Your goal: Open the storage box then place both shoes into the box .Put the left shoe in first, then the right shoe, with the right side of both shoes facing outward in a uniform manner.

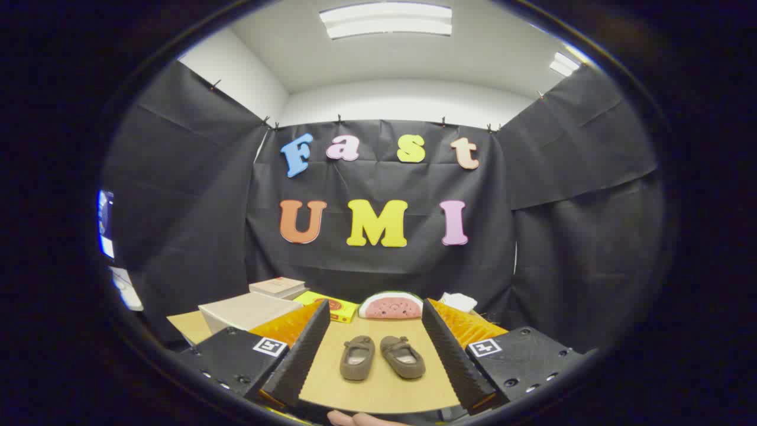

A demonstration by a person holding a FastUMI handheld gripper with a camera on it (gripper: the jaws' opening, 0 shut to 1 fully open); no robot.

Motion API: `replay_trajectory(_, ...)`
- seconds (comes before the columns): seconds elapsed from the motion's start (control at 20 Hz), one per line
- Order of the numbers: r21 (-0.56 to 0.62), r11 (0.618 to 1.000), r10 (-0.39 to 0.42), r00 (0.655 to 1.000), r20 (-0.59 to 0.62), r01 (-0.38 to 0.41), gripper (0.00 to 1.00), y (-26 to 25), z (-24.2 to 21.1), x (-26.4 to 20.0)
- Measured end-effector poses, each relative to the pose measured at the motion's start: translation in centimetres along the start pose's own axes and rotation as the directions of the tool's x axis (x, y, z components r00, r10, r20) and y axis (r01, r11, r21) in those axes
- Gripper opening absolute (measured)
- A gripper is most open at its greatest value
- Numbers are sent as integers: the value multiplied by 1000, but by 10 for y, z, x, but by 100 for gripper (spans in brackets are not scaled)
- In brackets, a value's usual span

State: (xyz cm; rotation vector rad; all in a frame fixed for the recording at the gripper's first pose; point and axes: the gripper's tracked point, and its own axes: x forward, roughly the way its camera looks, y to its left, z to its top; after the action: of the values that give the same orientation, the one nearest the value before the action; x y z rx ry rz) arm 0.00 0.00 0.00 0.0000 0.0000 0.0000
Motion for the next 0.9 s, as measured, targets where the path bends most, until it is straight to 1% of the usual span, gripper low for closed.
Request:
replay_trajectory(0.1,-5,1000,2,1000,-4,-2,95,4,-4,2)
replay_trajectory(0.25,5,1000,-18,1000,-23,18,95,-1,-12,7)
replay_trajectory(0.6,2,1000,-10,999,-39,10,95,3,-19,13)
replay_trajectory(0.9,8,1000,-8,997,-71,9,95,3,-29,35)
